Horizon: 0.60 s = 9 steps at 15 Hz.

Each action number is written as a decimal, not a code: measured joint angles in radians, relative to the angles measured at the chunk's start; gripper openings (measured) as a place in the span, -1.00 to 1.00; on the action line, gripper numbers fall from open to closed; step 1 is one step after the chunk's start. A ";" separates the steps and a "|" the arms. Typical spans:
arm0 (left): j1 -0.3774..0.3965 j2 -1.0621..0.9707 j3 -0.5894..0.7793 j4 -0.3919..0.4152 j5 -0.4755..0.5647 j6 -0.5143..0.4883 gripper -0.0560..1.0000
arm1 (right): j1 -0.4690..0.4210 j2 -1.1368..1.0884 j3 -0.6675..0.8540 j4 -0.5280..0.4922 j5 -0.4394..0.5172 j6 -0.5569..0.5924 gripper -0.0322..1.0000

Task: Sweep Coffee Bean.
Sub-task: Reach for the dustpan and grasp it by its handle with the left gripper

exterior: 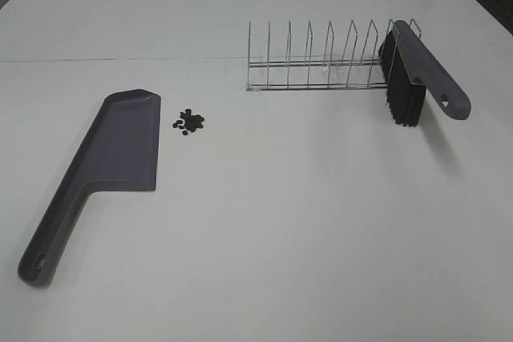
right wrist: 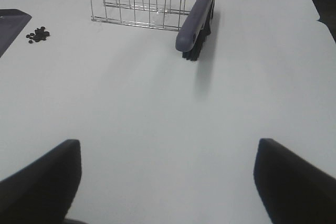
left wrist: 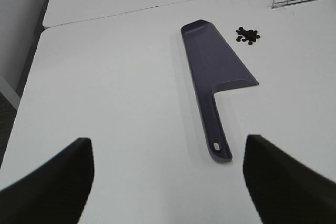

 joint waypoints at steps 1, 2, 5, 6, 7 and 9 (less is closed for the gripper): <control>0.000 0.000 0.000 0.000 0.000 0.000 0.46 | 0.000 0.000 0.000 0.000 0.000 0.000 0.52; 0.000 0.000 0.000 0.000 0.000 0.000 0.46 | 0.000 0.000 0.000 0.000 0.000 0.000 0.52; 0.000 0.000 0.000 0.000 0.000 0.000 0.46 | 0.000 0.000 0.000 0.000 0.000 0.000 0.52; 0.000 0.000 0.000 0.000 0.000 0.000 0.46 | 0.000 0.000 0.000 0.000 0.000 0.000 0.52; 0.000 0.000 0.000 0.000 0.000 0.000 0.46 | 0.000 0.000 0.000 0.000 0.000 0.000 0.52; 0.000 0.000 0.000 0.000 0.000 0.000 0.46 | 0.000 0.000 0.000 0.000 0.000 0.000 0.52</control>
